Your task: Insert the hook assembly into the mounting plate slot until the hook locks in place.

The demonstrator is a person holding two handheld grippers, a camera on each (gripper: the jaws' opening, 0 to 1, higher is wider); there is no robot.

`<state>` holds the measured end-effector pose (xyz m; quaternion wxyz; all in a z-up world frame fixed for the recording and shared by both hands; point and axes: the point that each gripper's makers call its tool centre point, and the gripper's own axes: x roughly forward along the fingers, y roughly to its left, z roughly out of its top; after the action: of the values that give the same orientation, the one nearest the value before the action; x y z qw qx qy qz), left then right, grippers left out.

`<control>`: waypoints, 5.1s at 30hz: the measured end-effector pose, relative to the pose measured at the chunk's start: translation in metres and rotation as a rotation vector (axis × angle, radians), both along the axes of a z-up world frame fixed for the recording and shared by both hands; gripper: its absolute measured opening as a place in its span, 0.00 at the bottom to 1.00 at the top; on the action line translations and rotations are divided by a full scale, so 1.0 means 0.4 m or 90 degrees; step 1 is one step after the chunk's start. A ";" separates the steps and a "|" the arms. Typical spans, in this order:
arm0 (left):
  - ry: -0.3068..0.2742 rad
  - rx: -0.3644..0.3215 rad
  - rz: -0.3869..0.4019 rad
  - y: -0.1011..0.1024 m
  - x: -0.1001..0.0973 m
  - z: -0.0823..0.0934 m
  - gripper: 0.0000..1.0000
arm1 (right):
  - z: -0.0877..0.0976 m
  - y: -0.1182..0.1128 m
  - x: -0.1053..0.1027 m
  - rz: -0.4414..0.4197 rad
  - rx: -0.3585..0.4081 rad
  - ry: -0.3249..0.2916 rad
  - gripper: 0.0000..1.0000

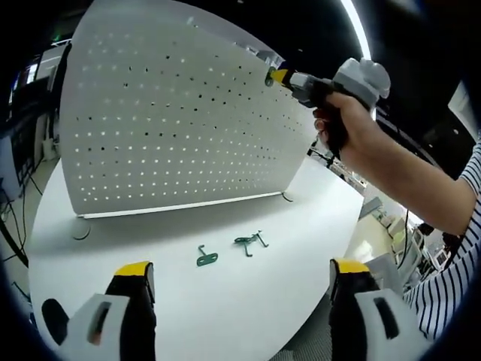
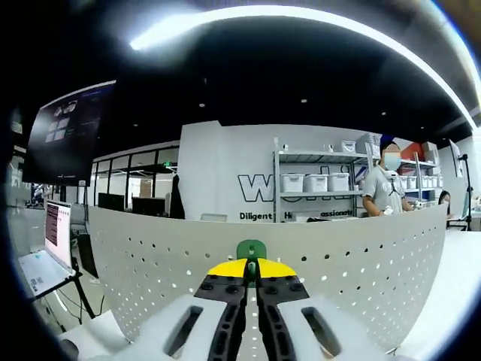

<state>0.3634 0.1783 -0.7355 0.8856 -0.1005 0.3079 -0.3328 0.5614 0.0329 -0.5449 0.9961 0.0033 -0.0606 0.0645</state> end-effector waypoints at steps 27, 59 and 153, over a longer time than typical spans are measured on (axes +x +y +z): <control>0.014 0.020 0.012 0.034 0.036 -0.014 0.95 | -0.036 -0.003 0.046 0.004 -0.005 -0.047 0.00; 0.034 0.025 0.008 0.026 0.055 -0.030 0.94 | -0.060 0.011 0.074 0.008 -0.021 -0.034 0.00; 0.136 0.068 0.024 0.097 -0.112 -0.153 0.93 | -0.651 0.173 -0.480 0.362 -0.005 0.530 0.15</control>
<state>0.3187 0.2170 -0.7967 0.8582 -0.0935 0.4157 -0.2863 0.3692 0.1020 -0.8053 0.8788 0.0412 0.3453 0.3270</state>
